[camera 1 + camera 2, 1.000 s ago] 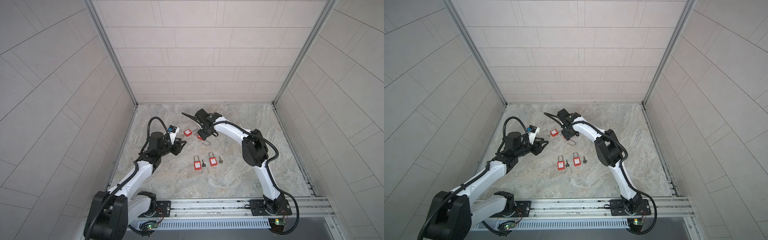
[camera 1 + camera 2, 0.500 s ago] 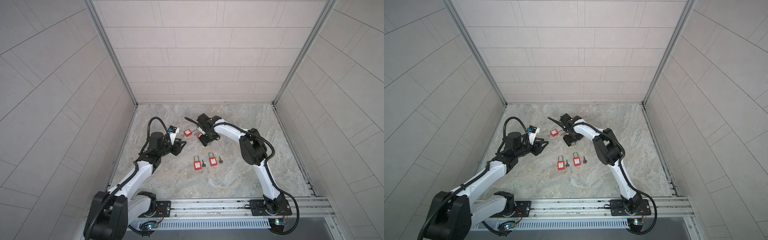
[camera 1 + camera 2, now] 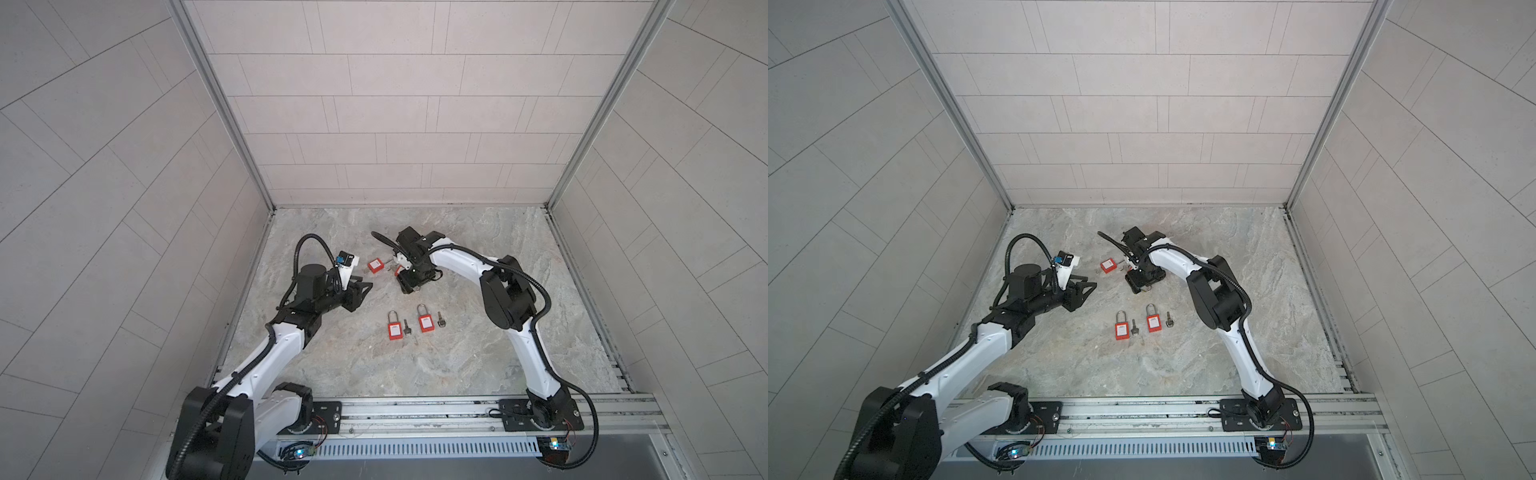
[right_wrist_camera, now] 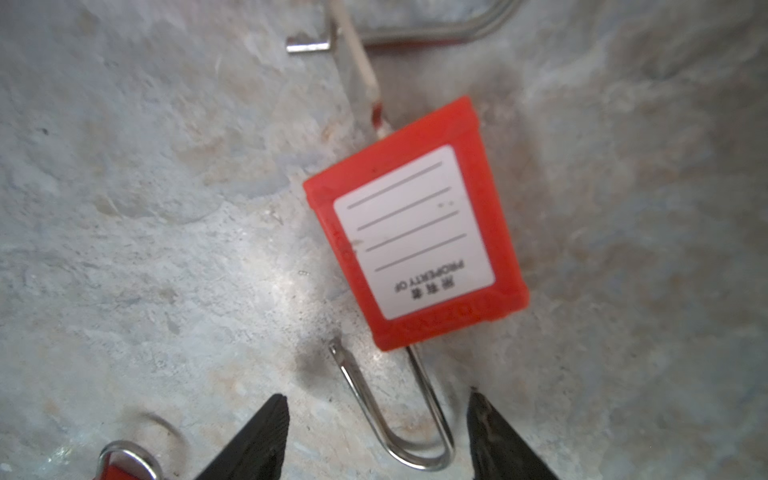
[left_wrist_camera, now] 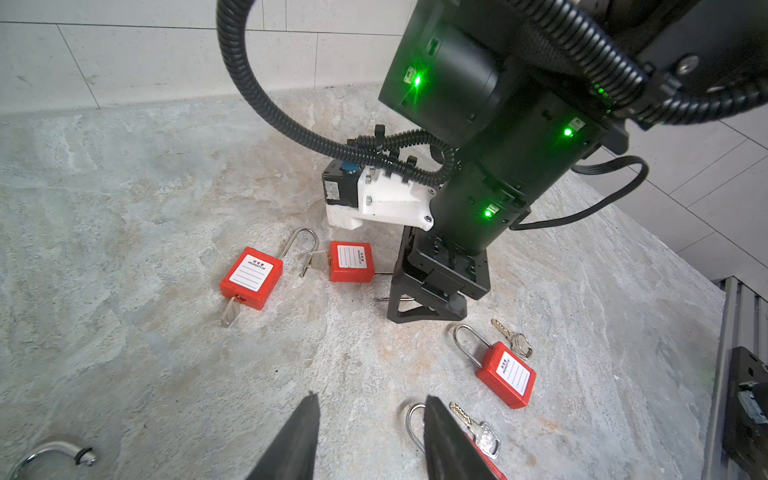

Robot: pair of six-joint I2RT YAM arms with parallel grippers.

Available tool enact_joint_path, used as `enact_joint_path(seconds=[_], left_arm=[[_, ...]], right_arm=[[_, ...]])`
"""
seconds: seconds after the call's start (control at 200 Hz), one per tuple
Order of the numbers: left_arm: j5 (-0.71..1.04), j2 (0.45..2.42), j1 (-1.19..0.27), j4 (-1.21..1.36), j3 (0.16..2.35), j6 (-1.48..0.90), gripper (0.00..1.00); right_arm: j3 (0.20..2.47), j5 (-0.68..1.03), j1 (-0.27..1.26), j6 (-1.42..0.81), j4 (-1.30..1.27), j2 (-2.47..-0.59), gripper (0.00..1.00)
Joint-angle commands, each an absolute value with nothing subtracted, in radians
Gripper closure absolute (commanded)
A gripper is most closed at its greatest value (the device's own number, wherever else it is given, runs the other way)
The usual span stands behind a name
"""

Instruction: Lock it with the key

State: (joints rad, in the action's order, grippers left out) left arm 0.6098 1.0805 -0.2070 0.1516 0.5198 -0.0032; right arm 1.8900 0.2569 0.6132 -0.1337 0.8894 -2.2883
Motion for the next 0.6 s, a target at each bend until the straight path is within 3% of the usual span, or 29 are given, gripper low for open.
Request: enact_joint_path(seconds=[0.0,0.38,0.595], left_arm=[[0.627,1.058,-0.202,0.176,0.498,0.002,0.54],[0.631,1.047,-0.201,0.197,0.482,-0.006,0.54],[0.630,1.032,-0.201,0.189,0.486,-0.006,0.54]], right_arm=[[1.892,0.291,0.634,-0.126,0.924,-2.226,0.31],[1.983,0.434,0.735,-0.194,0.949,-2.258,0.33],[2.003,0.261,0.716,-0.196,0.959,-2.223,0.33]])
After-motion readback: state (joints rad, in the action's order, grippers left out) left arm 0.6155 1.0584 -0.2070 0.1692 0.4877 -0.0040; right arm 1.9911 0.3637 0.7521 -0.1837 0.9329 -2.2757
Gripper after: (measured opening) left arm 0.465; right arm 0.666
